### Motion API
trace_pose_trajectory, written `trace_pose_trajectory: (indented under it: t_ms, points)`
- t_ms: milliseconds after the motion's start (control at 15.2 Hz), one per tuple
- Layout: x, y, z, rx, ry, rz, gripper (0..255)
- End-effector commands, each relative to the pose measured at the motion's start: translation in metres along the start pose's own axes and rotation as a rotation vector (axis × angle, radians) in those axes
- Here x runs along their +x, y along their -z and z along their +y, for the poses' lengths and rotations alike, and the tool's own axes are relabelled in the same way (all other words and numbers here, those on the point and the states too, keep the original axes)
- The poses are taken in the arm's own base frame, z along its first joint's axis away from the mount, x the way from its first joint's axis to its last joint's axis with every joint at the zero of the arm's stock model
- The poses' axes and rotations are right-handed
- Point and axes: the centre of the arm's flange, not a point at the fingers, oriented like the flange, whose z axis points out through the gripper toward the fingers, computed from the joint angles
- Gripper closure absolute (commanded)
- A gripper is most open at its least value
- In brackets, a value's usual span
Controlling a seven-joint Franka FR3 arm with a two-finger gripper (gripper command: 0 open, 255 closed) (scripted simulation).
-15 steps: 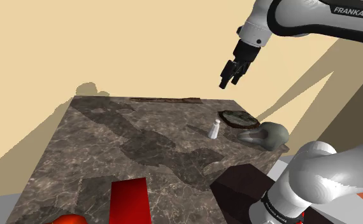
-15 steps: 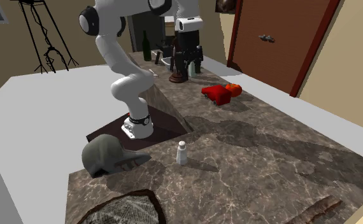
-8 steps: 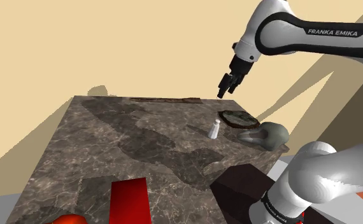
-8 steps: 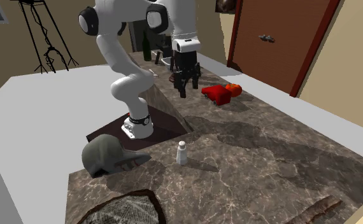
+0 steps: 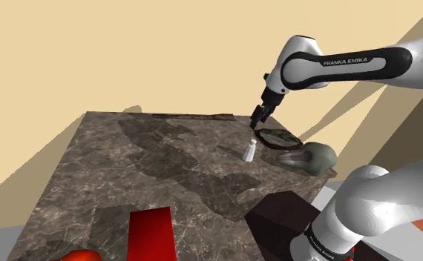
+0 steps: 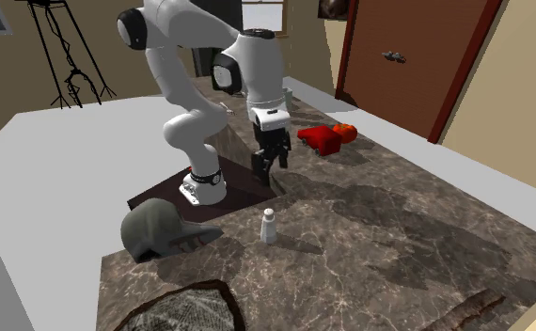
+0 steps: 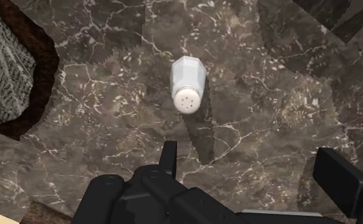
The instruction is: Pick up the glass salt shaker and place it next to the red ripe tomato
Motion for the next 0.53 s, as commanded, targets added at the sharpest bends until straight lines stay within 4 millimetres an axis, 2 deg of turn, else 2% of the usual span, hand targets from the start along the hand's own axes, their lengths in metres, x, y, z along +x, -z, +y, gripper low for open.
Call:
trace_pose_trajectory:
  t_ms: [0,264,462]
  points:
    - [-0.001,-0.022,0.016,0.006,0.008,-0.001,0]
    - [0.002,-0.063,0.043,0.018,0.02,-0.008,0]
    - [0.002,-0.079,0.042,0.018,0.02,-0.008,0]
